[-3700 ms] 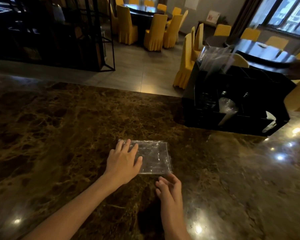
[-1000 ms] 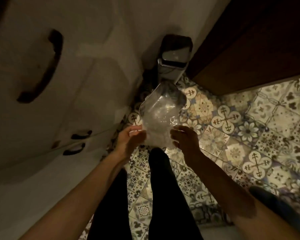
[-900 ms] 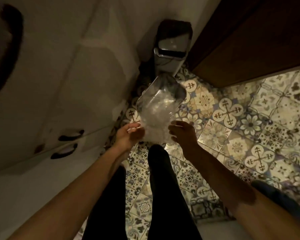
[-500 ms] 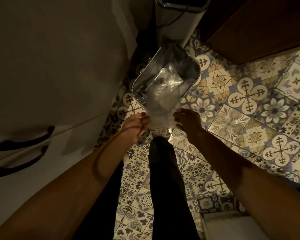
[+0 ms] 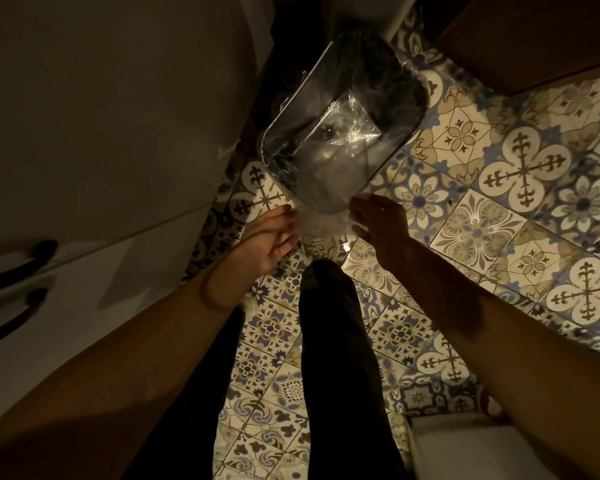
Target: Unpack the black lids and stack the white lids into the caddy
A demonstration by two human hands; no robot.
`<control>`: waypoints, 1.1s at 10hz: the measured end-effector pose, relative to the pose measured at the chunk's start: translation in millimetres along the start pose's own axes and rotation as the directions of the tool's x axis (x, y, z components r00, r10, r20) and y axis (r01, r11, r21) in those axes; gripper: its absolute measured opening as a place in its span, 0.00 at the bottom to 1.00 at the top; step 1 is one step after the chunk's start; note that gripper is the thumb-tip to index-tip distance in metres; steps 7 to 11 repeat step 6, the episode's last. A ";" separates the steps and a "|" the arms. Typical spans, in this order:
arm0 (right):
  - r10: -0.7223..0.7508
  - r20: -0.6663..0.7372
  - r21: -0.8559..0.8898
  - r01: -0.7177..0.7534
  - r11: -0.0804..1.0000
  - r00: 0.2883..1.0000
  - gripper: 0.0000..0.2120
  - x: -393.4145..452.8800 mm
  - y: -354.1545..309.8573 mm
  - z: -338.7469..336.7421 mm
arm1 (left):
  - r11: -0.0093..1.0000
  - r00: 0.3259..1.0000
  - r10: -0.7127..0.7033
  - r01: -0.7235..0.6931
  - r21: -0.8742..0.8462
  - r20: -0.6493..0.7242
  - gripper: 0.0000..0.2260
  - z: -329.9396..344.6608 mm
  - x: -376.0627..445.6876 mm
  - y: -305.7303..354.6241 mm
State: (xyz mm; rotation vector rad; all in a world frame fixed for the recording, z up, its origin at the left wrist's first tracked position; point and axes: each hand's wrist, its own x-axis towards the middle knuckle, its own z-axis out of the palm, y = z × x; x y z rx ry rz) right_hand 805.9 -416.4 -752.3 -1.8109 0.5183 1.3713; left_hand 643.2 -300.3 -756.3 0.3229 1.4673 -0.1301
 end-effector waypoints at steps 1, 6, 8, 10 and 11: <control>0.000 0.023 0.058 -0.001 0.998 1.000 0.02 -3.4 -4.1 -1.6 | 0.999 0.999 -0.039 0.039 -0.015 0.014 0.06 4.3 -6.2 4.7; 0.011 0.048 0.045 -0.013 0.999 0.999 0.14 -76.5 -58.3 -16.1 | 1.000 0.988 0.001 0.000 -0.006 0.156 0.21 15.8 -79.1 34.8; 0.011 0.048 0.045 -0.013 0.999 0.999 0.14 -76.5 -58.3 -16.1 | 1.000 0.988 0.001 0.000 -0.006 0.156 0.21 15.8 -79.1 34.8; 0.011 0.048 0.045 -0.013 0.999 0.999 0.14 -76.5 -58.3 -16.1 | 1.000 0.988 0.001 0.000 -0.006 0.156 0.21 15.8 -79.1 34.8; 0.011 0.048 0.045 -0.013 0.999 0.999 0.14 -76.5 -58.3 -16.1 | 1.000 0.988 0.001 0.000 -0.006 0.156 0.21 15.8 -79.1 34.8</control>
